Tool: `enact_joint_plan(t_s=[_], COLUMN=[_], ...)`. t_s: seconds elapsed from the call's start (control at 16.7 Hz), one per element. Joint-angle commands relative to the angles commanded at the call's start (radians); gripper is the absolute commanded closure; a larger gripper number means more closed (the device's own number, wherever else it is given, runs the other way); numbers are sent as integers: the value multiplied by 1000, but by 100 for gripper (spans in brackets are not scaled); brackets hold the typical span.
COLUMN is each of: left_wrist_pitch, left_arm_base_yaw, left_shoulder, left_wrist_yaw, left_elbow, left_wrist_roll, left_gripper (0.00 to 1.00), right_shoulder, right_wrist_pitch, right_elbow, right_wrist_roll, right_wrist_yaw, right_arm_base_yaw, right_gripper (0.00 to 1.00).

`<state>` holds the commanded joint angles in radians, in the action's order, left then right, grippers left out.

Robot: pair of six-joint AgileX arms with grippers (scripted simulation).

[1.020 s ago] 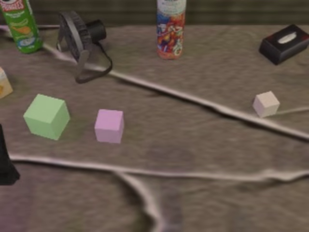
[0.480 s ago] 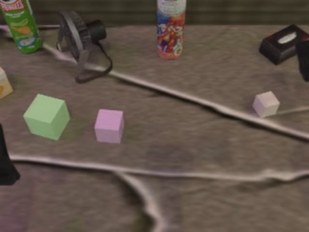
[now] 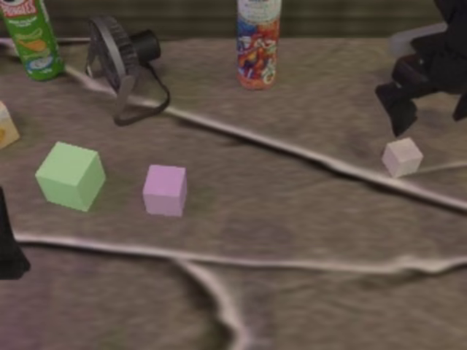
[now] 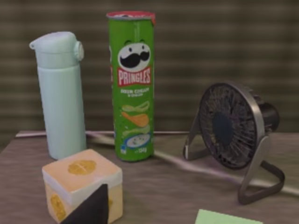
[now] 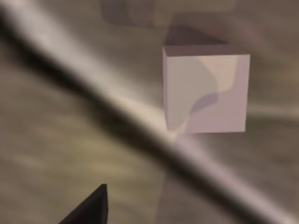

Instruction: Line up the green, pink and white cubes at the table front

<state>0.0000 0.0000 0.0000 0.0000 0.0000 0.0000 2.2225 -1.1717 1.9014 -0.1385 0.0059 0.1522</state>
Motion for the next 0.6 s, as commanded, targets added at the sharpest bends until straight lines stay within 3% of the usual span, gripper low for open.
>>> enact_joint_plan(t_s=[0.24, 0.6], left_wrist_pitch=[0, 0], left_arm_base_yaw=[0, 0], left_shoulder=[0, 0], left_wrist_yaw=[0, 0], left_elbow=[0, 0], left_wrist_roll=[0, 0], left_gripper=[0, 0], right_shoulder=[153, 172], right_wrist_pitch=[-77, -84], right_elbow=[160, 179], right_wrist_roll=[-11, -11], right_wrist_yaw=[-1, -1], right_arm_base_yaw=[12, 7], right_gripper=[0, 0])
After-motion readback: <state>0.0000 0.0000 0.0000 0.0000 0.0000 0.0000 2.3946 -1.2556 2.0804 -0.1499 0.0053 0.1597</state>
